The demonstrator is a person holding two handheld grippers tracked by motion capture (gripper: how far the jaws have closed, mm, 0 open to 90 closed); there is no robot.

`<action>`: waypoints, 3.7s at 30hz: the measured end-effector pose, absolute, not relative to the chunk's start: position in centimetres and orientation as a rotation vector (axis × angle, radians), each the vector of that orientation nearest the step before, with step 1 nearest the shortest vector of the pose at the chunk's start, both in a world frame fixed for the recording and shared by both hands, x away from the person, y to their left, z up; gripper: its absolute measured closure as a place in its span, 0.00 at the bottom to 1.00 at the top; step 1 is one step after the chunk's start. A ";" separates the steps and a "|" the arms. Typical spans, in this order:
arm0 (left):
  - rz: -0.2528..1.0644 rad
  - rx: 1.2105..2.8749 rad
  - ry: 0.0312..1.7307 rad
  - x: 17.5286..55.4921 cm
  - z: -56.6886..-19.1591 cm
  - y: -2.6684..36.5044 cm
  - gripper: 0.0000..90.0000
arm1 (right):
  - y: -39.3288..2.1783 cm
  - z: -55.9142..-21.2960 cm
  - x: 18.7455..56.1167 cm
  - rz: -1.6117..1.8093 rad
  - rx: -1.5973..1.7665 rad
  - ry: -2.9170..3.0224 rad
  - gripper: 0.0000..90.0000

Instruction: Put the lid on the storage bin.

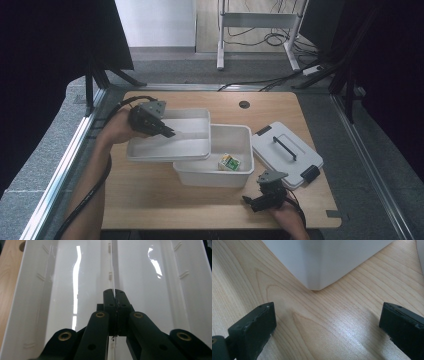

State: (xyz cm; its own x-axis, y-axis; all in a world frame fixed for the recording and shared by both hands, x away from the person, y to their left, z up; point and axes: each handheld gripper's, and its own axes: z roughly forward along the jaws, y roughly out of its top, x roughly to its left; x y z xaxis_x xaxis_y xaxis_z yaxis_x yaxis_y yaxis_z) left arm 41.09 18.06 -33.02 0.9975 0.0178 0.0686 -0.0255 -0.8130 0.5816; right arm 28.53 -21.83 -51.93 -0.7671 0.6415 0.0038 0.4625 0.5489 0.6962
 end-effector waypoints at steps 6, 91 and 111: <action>0.083 2.508 -0.039 41.6 -33.6 14.8 0.99 | -21.8 -51.9 28.5 1.030 0.919 2.535 0.01; 0.391 2.314 0.724 32.1 -40.9 21.8 0.00 | -27.3 -42.2 37.0 0.997 1.030 2.493 0.18; 0.293 2.272 0.886 27.0 -51.1 23.2 0.00 | -29.8 -45.0 42.1 0.613 1.061 2.500 0.93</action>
